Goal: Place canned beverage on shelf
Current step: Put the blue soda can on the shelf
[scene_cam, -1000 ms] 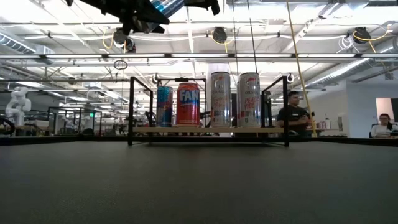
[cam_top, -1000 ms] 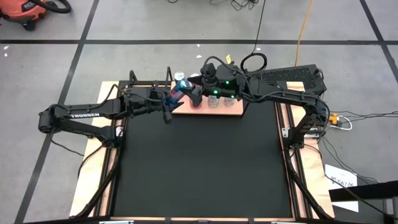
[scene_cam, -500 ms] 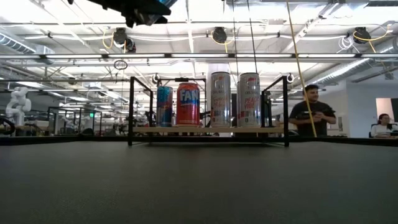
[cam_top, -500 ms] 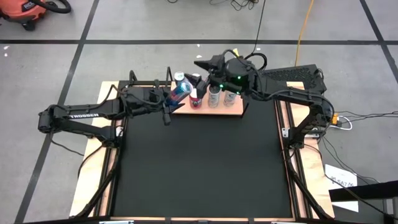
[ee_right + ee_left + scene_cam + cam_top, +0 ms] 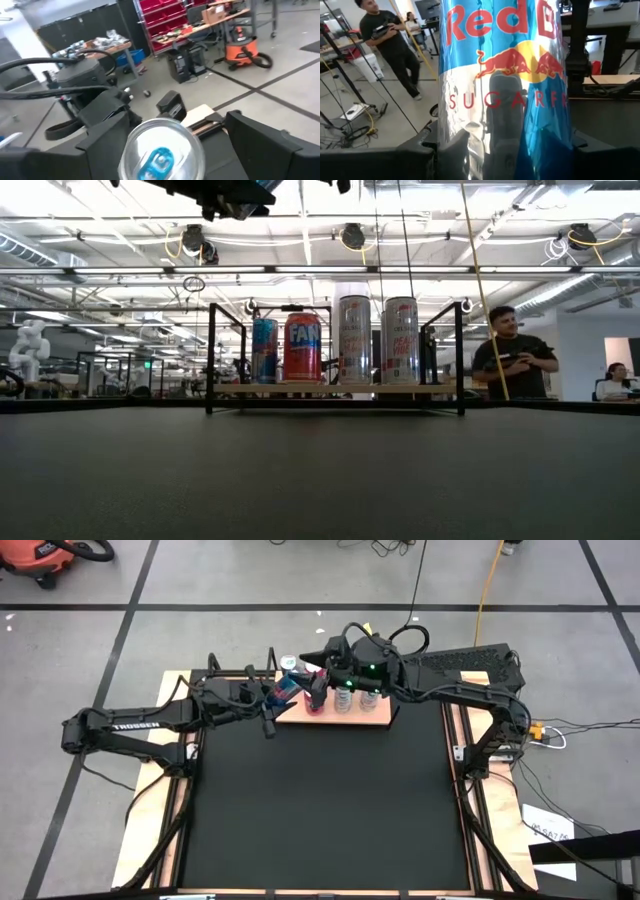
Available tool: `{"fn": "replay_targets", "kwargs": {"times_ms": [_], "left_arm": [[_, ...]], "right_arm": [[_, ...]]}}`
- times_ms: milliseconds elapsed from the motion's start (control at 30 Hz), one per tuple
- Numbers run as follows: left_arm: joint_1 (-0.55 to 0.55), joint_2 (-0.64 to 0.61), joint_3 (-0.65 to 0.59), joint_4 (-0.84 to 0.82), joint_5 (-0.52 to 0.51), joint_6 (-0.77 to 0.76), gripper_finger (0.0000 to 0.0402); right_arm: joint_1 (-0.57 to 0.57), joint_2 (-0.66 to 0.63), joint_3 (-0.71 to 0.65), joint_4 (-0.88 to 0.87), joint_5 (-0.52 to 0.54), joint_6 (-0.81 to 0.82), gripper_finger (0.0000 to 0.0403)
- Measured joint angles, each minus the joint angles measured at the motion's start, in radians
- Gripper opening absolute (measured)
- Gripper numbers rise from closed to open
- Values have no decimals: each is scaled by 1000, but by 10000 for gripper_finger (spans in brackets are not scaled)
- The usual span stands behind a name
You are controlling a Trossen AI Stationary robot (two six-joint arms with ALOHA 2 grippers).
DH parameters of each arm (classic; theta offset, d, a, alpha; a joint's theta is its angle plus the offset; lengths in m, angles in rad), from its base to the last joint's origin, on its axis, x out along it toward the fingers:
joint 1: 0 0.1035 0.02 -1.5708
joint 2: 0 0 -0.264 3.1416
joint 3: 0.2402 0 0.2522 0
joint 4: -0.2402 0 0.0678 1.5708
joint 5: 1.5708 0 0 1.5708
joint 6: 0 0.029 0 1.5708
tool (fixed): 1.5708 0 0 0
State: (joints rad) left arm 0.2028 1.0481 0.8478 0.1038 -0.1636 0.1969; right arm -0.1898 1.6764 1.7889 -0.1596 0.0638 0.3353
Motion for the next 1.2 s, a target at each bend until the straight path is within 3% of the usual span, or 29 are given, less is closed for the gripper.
{"fn": "replay_targets", "kwargs": {"times_ms": [133, 500, 1200], "left_arm": [[1, -1, 2, 14, -30, -7, 212], [1, 0, 2, 47, -33, -6, 214], [0, 10, 2, 21, -20, -22, 221]], "right_arm": [[3, 6, -3, 0, -44, 6, 325], [4, 4, -2, -21, -42, 23, 322], [3, 2, -2, -16, -74, 24, 225]]}}
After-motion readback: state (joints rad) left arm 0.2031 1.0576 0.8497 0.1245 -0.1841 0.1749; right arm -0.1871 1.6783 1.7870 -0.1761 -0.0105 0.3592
